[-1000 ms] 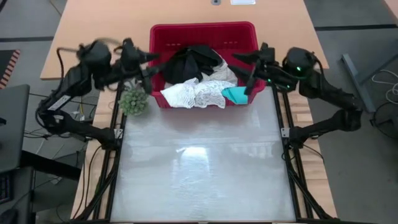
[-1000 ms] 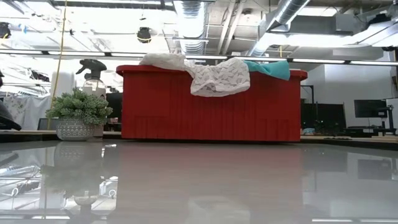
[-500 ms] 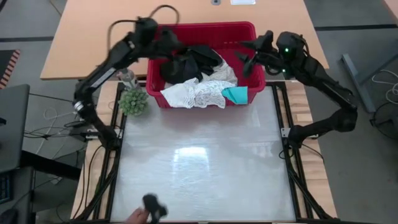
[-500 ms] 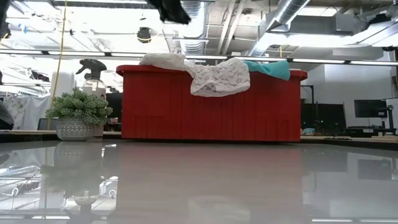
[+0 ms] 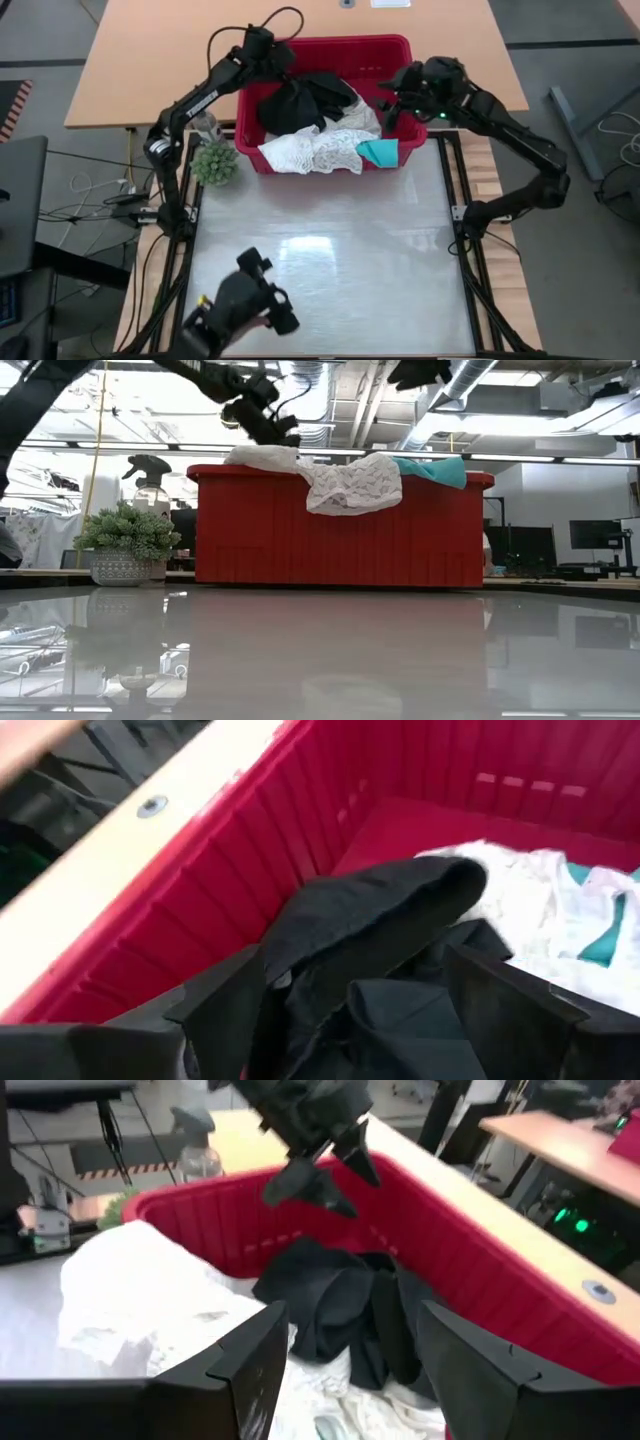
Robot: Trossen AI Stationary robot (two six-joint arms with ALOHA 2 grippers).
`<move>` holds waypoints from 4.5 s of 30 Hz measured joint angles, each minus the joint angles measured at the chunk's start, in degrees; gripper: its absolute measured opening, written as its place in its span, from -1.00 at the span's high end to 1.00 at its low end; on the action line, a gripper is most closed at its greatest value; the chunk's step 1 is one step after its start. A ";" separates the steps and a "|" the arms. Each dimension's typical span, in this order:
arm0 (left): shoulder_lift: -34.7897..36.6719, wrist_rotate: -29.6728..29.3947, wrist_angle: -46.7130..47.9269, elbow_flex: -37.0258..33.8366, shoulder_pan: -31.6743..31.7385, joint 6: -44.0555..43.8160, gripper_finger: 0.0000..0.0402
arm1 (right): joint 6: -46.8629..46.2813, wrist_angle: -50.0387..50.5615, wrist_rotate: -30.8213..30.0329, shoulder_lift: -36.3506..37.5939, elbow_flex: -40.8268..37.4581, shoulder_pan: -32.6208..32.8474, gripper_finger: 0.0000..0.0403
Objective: Fold Laundry from Bin
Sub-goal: Fold the black shorts
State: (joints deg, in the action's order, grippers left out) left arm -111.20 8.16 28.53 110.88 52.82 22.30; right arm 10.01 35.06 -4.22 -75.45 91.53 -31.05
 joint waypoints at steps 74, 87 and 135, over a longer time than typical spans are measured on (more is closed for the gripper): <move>-8.05 -20.94 12.89 22.92 -4.13 27.00 1.00 | 7.63 -4.54 2.88 -10.07 0.00 -11.10 -0.23; -5.03 -21.00 11.13 22.91 -8.07 26.54 1.00 | -5.53 -17.00 3.98 -15.93 0.04 -7.25 -0.24; -4.93 -29.41 17.09 22.90 -10.94 37.48 1.00 | -0.83 -2.70 -10.36 -30.79 26.49 -9.54 0.91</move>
State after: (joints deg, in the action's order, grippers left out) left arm -116.13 -21.25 45.63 133.78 41.87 59.78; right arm 9.18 32.36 -14.58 -106.24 118.01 -40.59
